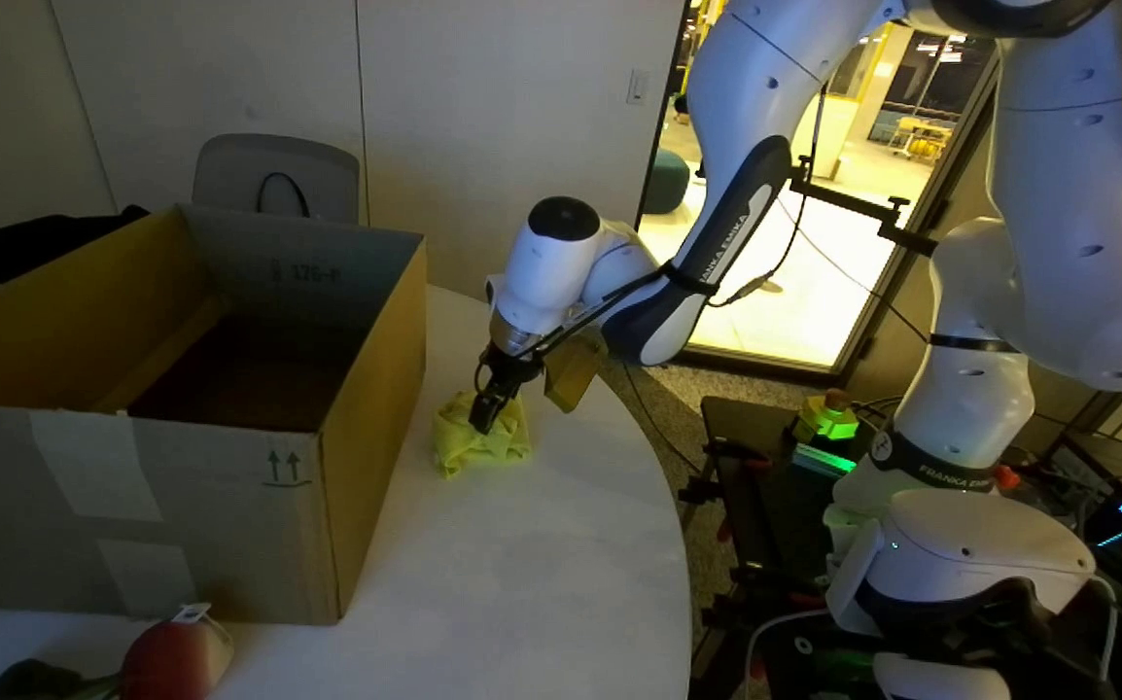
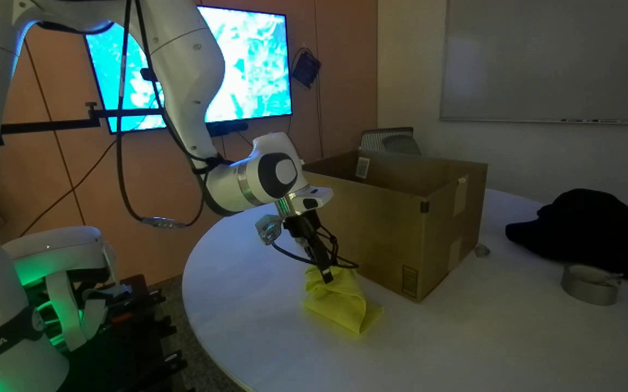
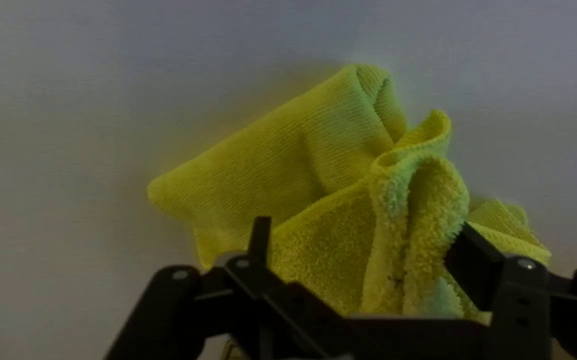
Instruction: Put the marker on the towel and wrap it, then put it in the box
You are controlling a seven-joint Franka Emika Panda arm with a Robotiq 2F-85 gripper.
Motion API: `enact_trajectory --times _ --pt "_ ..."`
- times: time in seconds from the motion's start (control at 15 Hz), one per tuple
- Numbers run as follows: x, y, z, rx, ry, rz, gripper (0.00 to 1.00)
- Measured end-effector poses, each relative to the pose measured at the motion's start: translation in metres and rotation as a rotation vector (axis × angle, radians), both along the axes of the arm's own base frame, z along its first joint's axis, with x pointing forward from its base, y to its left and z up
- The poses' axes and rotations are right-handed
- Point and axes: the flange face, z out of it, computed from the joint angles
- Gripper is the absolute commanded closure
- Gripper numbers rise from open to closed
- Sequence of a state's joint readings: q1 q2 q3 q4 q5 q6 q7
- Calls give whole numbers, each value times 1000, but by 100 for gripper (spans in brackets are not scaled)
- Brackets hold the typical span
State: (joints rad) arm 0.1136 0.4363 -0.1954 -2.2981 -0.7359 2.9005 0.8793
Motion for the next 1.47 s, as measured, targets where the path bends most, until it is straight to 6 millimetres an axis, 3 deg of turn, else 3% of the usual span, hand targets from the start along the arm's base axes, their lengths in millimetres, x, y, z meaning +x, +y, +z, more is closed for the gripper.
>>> enact_trajectory --times 0.47,0.67,1.13,1.47 --pt "-19 12 23 -41 100 353 0" --pt "-18 19 28 -44 178 473 0" --pt "20 30 46 -88 284 566 0" --pt "48 14 30 -111 314 584 0"
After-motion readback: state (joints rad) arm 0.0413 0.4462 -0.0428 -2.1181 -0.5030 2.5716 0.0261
